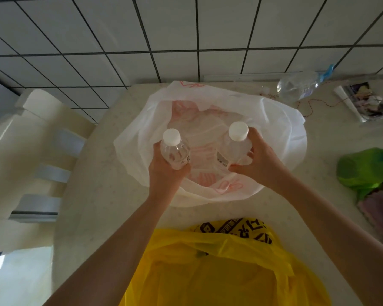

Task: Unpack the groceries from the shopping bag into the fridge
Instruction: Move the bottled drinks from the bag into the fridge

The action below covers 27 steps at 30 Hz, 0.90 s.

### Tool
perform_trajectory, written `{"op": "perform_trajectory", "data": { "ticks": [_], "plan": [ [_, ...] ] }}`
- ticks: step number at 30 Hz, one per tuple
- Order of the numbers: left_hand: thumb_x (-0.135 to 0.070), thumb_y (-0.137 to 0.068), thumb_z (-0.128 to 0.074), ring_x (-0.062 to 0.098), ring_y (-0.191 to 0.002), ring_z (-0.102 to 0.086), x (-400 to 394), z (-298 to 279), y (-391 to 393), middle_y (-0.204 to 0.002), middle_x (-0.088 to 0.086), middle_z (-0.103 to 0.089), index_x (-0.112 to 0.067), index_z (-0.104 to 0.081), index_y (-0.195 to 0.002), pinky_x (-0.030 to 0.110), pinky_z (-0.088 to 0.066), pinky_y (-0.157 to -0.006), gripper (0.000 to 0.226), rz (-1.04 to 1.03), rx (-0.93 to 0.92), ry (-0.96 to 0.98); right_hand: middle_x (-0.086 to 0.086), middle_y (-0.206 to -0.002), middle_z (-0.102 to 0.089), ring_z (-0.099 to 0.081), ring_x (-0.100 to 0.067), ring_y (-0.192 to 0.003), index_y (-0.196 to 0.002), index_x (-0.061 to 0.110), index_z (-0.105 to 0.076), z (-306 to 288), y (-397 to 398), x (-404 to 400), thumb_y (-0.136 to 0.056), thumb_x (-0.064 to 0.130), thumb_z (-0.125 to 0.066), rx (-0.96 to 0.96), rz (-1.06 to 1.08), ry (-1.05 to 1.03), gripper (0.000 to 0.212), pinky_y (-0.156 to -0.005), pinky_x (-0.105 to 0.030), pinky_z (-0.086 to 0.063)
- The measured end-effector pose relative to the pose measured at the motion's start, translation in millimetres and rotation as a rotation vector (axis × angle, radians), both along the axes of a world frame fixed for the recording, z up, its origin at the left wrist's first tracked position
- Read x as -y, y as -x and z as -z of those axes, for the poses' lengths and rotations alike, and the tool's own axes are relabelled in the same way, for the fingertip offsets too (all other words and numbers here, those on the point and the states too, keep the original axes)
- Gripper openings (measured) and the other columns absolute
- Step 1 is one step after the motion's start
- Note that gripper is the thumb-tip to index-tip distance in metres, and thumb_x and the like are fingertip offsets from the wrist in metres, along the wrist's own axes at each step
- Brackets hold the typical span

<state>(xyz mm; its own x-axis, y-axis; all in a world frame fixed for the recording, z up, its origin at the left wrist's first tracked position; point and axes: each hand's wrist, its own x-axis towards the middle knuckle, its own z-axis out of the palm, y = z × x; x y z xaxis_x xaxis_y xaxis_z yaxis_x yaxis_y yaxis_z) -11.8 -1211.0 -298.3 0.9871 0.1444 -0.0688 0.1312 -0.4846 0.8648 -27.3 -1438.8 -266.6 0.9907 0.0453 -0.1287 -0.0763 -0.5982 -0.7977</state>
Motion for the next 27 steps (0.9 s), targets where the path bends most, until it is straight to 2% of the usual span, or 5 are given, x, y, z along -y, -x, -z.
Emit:
{"op": "perform_trajectory", "data": {
  "ticks": [6, 10, 15, 18, 27],
  "plan": [
    [-0.021, -0.058, -0.091, 0.012, -0.089, -0.061, -1, -20, 7, -0.100, -0.009, -0.061, -0.017, -0.045, -0.116, 0.006, -0.045, -0.066, 0.073, -0.073, 0.024, 0.029, -0.002, -0.122, -0.055, -0.045, -0.010, -0.103, -0.128, 0.011, -0.049, -9, -7, -16, -0.052, 0.021, -0.092, 0.074, 0.058, 0.060, 0.088, -0.091, -0.032, -0.041],
    [-0.019, -0.057, -0.092, 0.011, -0.096, -0.066, -14, -51, 20, -0.105, -0.004, -0.066, -0.013, -0.050, -0.120, 0.025, -0.054, -0.079, 0.077, -0.094, 0.119, 0.171, 0.002, -0.118, -0.054, -0.048, -0.012, -0.106, -0.126, 0.010, -0.049, -35, 0, -29, -0.052, 0.021, -0.092, 0.199, 0.100, -0.004, 0.086, -0.091, -0.033, -0.042],
    [0.000, -0.061, -0.087, -0.003, -0.095, -0.064, -36, -103, 56, -0.106, -0.007, -0.064, -0.006, -0.050, -0.121, 0.012, -0.051, -0.074, 0.071, -0.138, 0.208, 0.311, 0.005, -0.118, -0.055, -0.054, -0.010, -0.108, -0.129, 0.013, -0.047, -89, 23, -56, -0.053, 0.027, -0.090, 0.307, 0.047, -0.070, 0.088, -0.087, -0.020, -0.047],
    [-0.003, -0.059, -0.088, 0.007, -0.098, -0.066, -56, -123, 84, -0.110, 0.002, -0.066, -0.005, -0.052, -0.122, 0.017, -0.055, -0.077, 0.073, -0.188, 0.215, 0.342, 0.005, -0.120, -0.058, -0.057, -0.012, -0.110, -0.131, 0.014, -0.046, -114, 47, -77, -0.053, 0.030, -0.089, 0.324, 0.002, -0.111, 0.090, -0.089, -0.028, -0.051],
    [-0.025, -0.051, -0.086, 0.008, -0.099, -0.067, -127, -153, 227, -0.110, -0.010, -0.067, -0.035, -0.052, -0.117, 0.023, -0.057, -0.077, 0.074, -0.343, 0.198, 0.396, 0.026, -0.103, -0.055, -0.057, 0.017, -0.092, -0.117, 0.026, -0.048, -130, 161, -156, -0.051, 0.021, -0.091, 0.261, -0.116, -0.260, 0.079, -0.072, -0.003, -0.048]
  ]
}}
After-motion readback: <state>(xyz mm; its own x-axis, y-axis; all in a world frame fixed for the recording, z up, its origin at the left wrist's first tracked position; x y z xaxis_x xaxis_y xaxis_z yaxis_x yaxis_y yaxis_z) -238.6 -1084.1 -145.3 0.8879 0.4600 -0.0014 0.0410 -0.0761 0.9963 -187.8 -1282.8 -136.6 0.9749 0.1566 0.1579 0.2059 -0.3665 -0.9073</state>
